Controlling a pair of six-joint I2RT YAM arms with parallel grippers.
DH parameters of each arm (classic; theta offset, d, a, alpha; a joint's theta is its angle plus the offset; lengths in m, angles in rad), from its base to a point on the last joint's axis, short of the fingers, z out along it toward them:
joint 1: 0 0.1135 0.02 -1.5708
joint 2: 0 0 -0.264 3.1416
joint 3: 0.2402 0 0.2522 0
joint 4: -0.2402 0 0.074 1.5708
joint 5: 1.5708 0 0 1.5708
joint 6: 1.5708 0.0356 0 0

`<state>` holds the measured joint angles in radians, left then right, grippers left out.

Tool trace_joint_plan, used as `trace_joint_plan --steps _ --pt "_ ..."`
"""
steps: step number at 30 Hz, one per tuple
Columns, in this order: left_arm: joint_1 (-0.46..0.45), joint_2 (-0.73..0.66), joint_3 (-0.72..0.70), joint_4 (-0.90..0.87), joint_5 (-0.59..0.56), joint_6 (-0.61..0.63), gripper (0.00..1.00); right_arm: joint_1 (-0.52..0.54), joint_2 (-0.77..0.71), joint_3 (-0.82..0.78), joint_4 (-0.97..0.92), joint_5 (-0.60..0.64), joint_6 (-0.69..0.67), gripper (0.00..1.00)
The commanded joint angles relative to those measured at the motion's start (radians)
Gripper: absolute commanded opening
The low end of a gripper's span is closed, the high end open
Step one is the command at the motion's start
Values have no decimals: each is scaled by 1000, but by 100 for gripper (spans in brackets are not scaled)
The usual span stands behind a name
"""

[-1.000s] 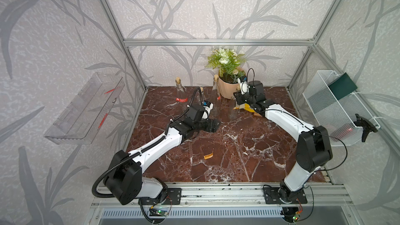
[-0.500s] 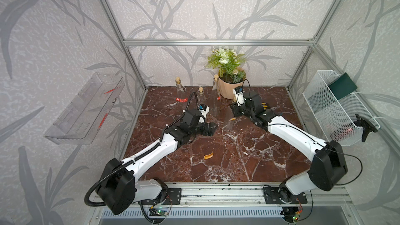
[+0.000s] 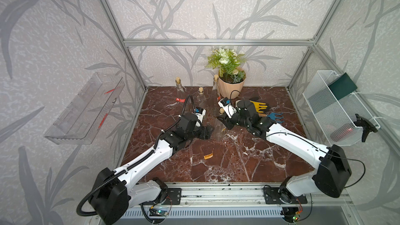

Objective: Remove the label from the bottle
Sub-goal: Pick up the bottle from the center of the board, then place the bottle at the center of the board.

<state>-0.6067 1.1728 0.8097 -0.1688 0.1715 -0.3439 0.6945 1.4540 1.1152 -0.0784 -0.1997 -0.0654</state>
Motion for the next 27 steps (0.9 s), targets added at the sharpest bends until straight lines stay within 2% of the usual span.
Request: trace_joint_plan --steps 1,6,17,27 --pt "3 -31 -8 -34 -27 34 79 2 8 39 97 -117 -69 5" --pt "3 -56 -15 -53 -37 54 79 3 23 17 167 -239 -146 0" --pt "3 -119 -44 -66 -34 123 79 0 60 9 234 -424 -333 0" --pt "5 -184 -52 -118 -33 254 79 -24 118 75 147 -553 -454 0"
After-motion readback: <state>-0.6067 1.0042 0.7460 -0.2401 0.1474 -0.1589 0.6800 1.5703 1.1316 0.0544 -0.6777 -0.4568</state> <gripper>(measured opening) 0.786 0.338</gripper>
